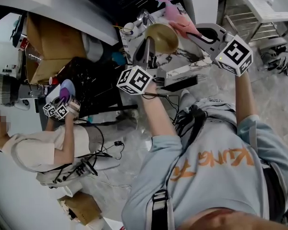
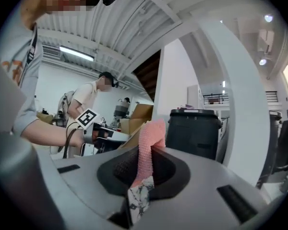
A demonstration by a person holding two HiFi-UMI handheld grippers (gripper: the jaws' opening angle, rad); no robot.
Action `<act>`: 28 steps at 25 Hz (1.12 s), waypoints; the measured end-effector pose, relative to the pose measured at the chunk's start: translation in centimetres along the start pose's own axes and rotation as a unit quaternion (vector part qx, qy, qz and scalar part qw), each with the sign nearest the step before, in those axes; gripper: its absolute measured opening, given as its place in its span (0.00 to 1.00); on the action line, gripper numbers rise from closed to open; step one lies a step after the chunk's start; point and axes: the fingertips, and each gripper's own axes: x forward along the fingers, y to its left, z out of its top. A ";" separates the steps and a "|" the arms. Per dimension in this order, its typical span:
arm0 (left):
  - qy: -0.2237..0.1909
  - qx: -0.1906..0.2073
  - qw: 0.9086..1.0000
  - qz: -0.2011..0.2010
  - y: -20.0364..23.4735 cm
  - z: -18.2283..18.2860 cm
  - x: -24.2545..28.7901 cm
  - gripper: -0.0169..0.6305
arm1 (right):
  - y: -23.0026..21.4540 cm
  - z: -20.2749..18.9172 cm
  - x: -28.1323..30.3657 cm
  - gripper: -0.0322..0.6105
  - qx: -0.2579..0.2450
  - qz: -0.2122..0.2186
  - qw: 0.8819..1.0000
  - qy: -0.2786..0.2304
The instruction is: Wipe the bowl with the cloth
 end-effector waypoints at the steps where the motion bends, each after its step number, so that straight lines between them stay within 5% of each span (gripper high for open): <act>1: 0.000 0.003 1.000 0.000 -0.1 0.2 -0.1 0.08 | 0.6 0.3 0.4 0.13 -0.004 0.018 1.000 -0.004; 7: -0.004 0.003 1.000 -0.012 -0.7 0.0 -0.8 0.08 | 3.6 1.6 1.0 0.13 0.006 0.115 0.992 -0.044; 14: 0.015 0.023 0.999 -0.034 -1.7 -0.4 -0.8 0.08 | 4.7 2.5 0.0 0.13 0.019 0.167 0.983 -0.071; 20: 0.032 0.006 0.997 -0.071 -2.8 -3.0 0.5 0.08 | 3.7 1.1 -1.8 0.13 0.046 0.155 0.984 -0.077; 28: 0.103 0.026 0.987 -0.119 -4.9 -7.0 3.6 0.08 | 1.3 -0.1 -4.1 0.13 0.090 0.123 0.984 -0.096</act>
